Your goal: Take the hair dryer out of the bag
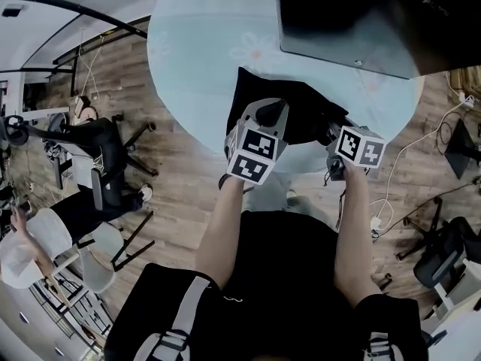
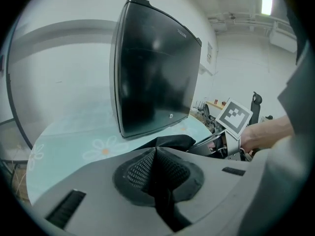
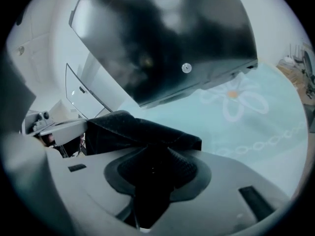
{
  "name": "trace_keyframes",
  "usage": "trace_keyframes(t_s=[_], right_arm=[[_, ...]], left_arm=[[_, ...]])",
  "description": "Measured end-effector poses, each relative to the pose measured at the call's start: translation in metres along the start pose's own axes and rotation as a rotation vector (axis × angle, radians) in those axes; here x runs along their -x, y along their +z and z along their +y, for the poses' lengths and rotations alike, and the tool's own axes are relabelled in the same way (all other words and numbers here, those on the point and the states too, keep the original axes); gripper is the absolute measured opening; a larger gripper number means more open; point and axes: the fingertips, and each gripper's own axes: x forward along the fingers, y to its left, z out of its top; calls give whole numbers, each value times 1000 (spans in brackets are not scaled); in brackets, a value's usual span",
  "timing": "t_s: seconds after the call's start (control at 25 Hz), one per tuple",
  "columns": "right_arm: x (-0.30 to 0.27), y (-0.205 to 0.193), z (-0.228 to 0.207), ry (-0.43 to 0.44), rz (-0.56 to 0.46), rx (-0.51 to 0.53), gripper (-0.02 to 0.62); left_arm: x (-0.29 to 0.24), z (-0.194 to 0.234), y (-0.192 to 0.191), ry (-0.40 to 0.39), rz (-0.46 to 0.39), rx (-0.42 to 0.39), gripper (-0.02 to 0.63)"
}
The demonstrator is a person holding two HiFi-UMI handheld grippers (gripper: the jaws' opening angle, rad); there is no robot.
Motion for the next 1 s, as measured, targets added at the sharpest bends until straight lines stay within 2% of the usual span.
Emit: trace_keyframes(t_s=[0.16, 0.2, 0.36, 0.52, 0.6, 0.72, 0.84, 1.0], right_arm=[[-7, 3, 2, -34, 53, 27, 107], [-9, 3, 2, -61, 70, 51, 83], [-10, 7, 2, -154, 124, 137, 63], [-11, 11, 6, -164, 139, 118, 46], [-10, 17, 9, -151, 126, 109, 42], [-8, 24, 12, -150, 113, 127, 41], [-8, 25, 13, -147, 118, 153, 41], [-10, 29, 15, -130, 117, 155, 38]], left_arm=[[2, 2, -4, -29, -9, 26, 23], [4, 4, -7, -32, -8, 27, 45], [12, 16, -18, -60, -30, 66, 117], [28, 38, -41, -31, -20, 106, 127], [36, 52, -58, -4, 19, 134, 154], [43, 67, -96, 44, 115, 172, 230], [51, 76, -128, 98, 178, 194, 233], [48, 75, -153, 96, 226, 246, 232]])
